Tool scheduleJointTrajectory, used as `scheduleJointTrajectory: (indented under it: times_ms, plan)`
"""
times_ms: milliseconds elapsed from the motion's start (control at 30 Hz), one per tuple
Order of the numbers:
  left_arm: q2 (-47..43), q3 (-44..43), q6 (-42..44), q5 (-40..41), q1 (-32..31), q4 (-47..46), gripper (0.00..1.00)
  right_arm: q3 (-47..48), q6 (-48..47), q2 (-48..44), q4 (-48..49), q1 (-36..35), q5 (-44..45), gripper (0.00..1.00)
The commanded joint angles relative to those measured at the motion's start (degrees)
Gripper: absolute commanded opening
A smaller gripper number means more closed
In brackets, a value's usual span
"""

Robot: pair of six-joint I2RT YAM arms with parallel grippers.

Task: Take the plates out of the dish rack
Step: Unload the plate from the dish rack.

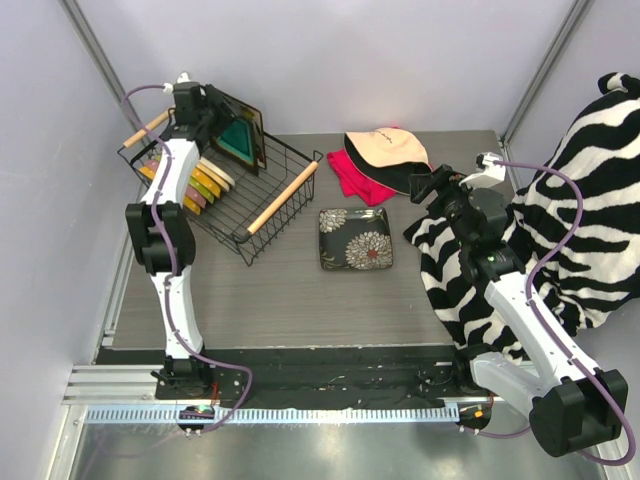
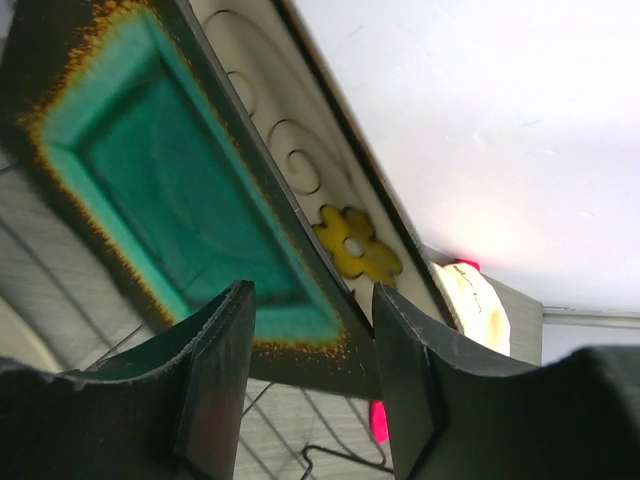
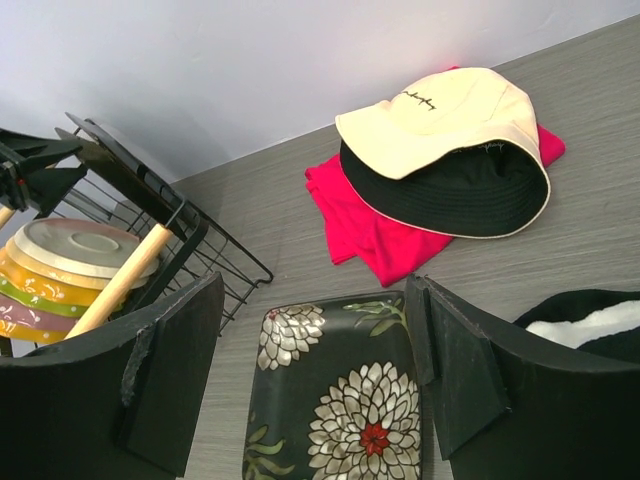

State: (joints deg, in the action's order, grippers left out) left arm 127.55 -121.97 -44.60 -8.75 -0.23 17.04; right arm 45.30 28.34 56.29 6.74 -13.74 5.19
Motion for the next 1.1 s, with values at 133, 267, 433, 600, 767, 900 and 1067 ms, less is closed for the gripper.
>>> scheduleJointTrajectory:
  times_ms: [133,267,433,600,767,900,1067]
  plan:
    - [-8.97,10.17,1.27,0.41,3.74,-1.3,0.52,0.05,0.05,-0.13,3.72,0.2,-0.44,0.81]
    - [-11.18,14.91,0.57,-0.65,4.36,-3.32,0.53,-0.21,0.49,-0.04,4.07,0.11,-0.36,0.81]
    - [-12.06,17.38,-1.19,-1.97,4.97,-4.12,0.52,-0.12,0.84,0.31,3.98,0.11,-0.8,0.81]
    - [-13.55,20.72,-2.42,-2.93,5.33,-6.57,0.52,-0.3,0.93,0.48,4.16,0.11,-0.53,0.81]
    - [-13.73,21.16,-2.69,-3.9,5.42,-7.72,0.43,-0.3,1.28,1.01,4.51,0.11,-1.06,0.81]
    - [-13.38,21.16,-3.03,-4.34,5.5,-8.25,0.29,-0.39,1.11,1.19,4.51,0.11,-0.71,0.81]
    - [-14.08,21.6,-3.39,-5.22,5.42,-9.65,0.05,-0.39,1.02,1.27,4.51,0.2,-1.06,0.81]
